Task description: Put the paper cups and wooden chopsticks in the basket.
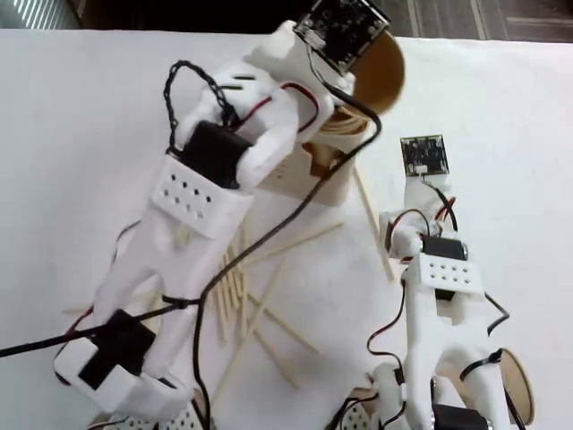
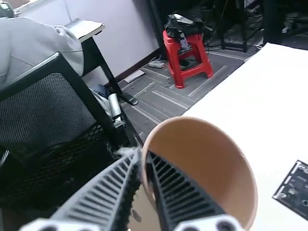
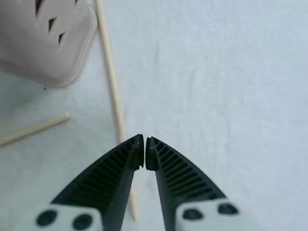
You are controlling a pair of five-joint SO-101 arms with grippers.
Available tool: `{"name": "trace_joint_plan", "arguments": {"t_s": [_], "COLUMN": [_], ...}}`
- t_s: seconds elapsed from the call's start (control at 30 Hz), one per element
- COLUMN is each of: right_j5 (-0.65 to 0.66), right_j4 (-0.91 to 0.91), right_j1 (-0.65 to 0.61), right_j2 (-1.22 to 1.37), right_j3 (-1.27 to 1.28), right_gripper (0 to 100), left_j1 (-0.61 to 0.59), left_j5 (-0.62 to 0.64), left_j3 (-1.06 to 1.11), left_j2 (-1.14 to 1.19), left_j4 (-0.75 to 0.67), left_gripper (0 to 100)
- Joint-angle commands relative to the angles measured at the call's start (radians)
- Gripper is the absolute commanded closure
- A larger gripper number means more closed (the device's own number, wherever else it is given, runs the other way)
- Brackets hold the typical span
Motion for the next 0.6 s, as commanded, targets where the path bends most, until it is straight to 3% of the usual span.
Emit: {"name": "trace_joint_plan", "arguments": {"t_s": [0.0, 0.27, 0.47, 0.57], "right_j5": [0.003, 0.003, 0.003, 0.003], "right_j4": [-0.015, -0.015, -0.015, -0.015], "right_j1": [0.004, 0.007, 0.007, 0.007], "right_j2": [-0.024, -0.024, -0.024, -0.024], "right_j3": [-0.008, -0.008, -0.008, -0.008], "right_gripper": [97.4, 97.4, 97.4, 97.4], "left_j1": [0.028, -0.015, -0.114, -0.153], "left_j5": [0.011, 0.017, 0.245, 0.235], "left_j3": [-0.026, 0.0, -0.009, -0.009], "left_j2": [-0.005, 0.084, 0.102, 0.071], "left_j4": [-0.026, -0.035, -0.025, 0.005], "left_gripper": [98, 96, 79, 79]}}
